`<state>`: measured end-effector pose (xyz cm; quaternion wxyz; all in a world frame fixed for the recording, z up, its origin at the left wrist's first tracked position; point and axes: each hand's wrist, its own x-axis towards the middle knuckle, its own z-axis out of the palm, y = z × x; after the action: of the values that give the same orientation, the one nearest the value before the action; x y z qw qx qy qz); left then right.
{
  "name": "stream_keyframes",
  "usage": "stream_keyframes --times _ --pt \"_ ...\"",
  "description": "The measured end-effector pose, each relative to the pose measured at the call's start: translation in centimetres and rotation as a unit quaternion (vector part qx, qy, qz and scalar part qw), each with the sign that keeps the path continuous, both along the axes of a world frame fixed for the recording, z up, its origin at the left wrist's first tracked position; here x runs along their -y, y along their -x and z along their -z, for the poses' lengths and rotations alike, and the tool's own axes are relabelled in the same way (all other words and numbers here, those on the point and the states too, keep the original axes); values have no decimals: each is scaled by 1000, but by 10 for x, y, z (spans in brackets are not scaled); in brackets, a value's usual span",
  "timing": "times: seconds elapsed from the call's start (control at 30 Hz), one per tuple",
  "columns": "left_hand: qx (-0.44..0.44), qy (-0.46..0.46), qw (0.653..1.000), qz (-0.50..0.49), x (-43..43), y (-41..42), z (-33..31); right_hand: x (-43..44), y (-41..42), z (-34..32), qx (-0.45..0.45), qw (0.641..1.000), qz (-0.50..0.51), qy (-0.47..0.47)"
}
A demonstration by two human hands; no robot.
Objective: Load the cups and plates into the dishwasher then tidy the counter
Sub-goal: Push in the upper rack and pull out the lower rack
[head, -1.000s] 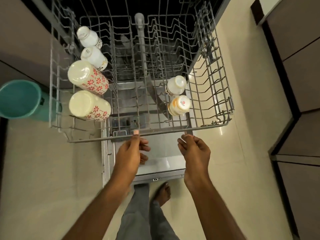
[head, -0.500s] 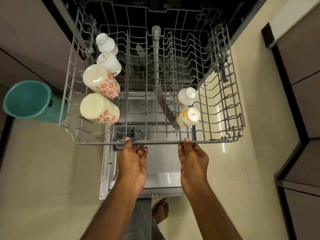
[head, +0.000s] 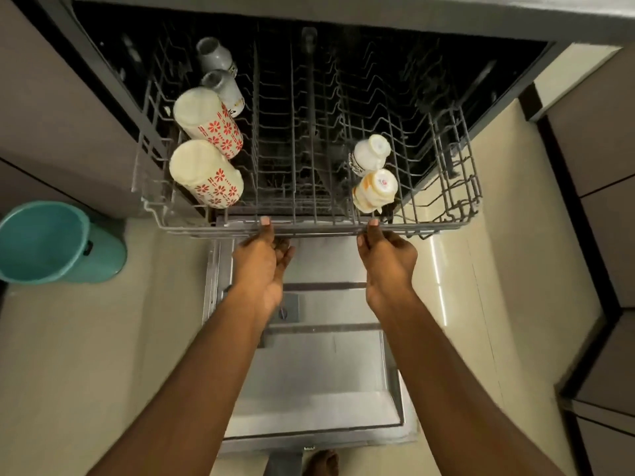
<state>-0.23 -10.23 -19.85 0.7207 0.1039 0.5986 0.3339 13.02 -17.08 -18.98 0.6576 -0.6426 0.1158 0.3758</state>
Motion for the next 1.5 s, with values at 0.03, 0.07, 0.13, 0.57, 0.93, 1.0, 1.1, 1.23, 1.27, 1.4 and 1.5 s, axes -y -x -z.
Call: stream_keyframes --times 0.03,0.07,0.13,0.57,0.93,1.0,1.1,1.23,1.27,1.4,1.5 --pt "-2 -1 1000 4 -12 -5 1 -11 -5 1 3 1000 -2 -1" --pt "-5 -4 1000 8 -22 -8 1 -20 -9 1 8 1000 -8 -4" --pt "-9 -16 999 26 -47 -16 3 -43 -19 4 22 1000 -19 -8" --pt "-30 -84 993 78 -163 -58 12 -151 -63 9 76 996 -49 14" --pt "-221 -256 911 237 -126 -35 90 -94 -64 93 227 949 -197 91" --pt "-333 -307 824 340 -129 -28 113 -96 -66 109 262 920 -252 146" --pt "-423 -335 715 444 -141 -25 154 -103 -71 138 334 850 -349 211" --pt "-487 -346 584 550 -158 -26 195 -120 -82 180 387 739 -482 269" --pt "-493 -359 556 564 -162 -28 204 -125 -85 191 397 713 -506 278" --pt "-503 -349 481 628 -172 -29 231 -137 -97 228 437 586 -594 335" --pt "-519 -369 461 618 -165 -24 248 -135 -100 243 484 549 -594 334"
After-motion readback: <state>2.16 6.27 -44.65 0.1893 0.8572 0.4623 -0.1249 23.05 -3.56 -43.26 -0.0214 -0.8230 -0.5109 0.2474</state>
